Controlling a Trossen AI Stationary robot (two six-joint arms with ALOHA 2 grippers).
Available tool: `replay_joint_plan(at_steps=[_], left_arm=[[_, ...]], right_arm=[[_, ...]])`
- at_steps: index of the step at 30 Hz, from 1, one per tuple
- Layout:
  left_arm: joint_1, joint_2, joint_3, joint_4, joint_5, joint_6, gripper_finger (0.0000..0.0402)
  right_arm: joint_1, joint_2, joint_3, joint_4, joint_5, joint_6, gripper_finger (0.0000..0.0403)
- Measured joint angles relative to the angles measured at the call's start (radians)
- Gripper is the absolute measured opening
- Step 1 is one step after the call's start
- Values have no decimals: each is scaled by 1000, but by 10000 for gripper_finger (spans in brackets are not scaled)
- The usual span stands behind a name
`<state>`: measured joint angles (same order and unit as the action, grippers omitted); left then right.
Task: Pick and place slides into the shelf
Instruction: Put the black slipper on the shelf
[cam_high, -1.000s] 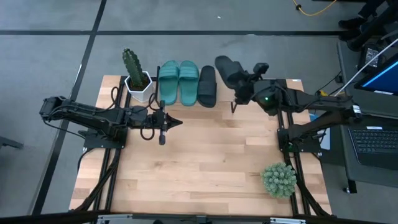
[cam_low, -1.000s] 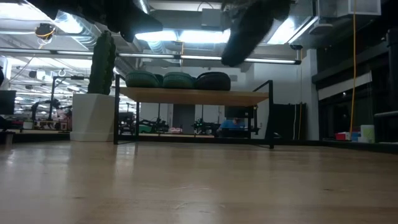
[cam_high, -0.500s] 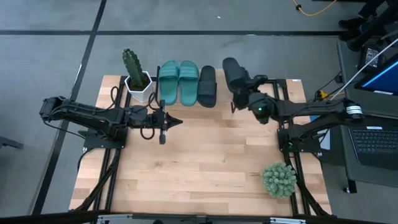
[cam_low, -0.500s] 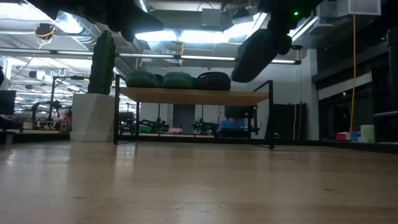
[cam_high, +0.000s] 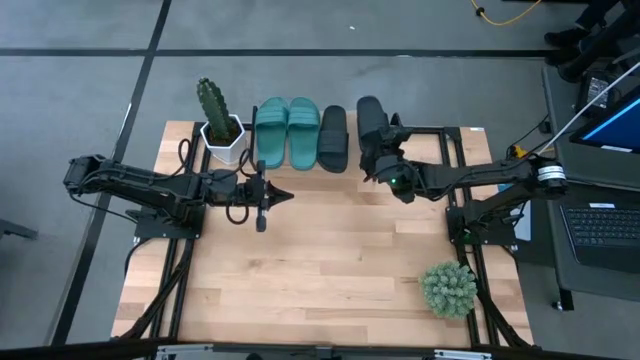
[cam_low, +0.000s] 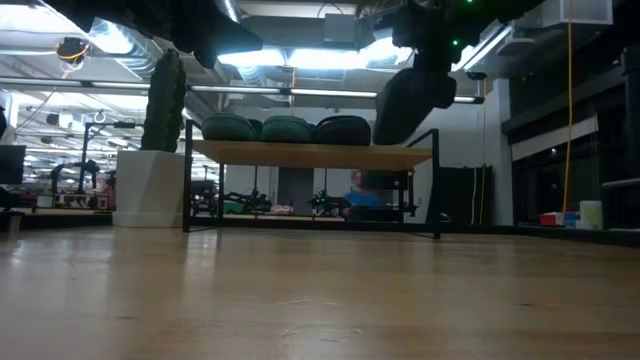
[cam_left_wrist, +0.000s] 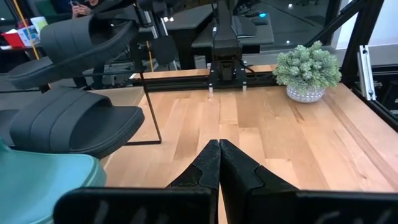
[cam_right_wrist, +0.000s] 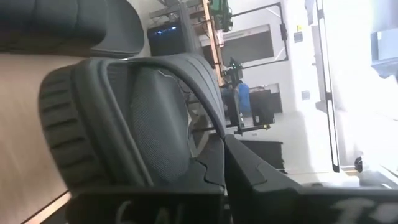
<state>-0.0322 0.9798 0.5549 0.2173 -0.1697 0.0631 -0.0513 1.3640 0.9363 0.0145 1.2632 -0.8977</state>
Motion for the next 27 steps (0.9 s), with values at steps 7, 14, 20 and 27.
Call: replay_joint_plan(at_steps=[7, 14, 20, 27], left_arm=[[0, 0, 0, 0, 3, 0, 0], [0, 0, 0, 0, 3, 0, 0], [0, 0, 0, 0, 3, 0, 0], [-17, 0, 0, 0, 3, -2, 0]], right_arm=[[11, 0, -2, 3, -18, 38, 0], [11, 5, -14, -41, -38, 115, 0], [11, 5, -14, -53, -78, 164, 0], [1, 62, -14, -57, -92, 163, 0]])
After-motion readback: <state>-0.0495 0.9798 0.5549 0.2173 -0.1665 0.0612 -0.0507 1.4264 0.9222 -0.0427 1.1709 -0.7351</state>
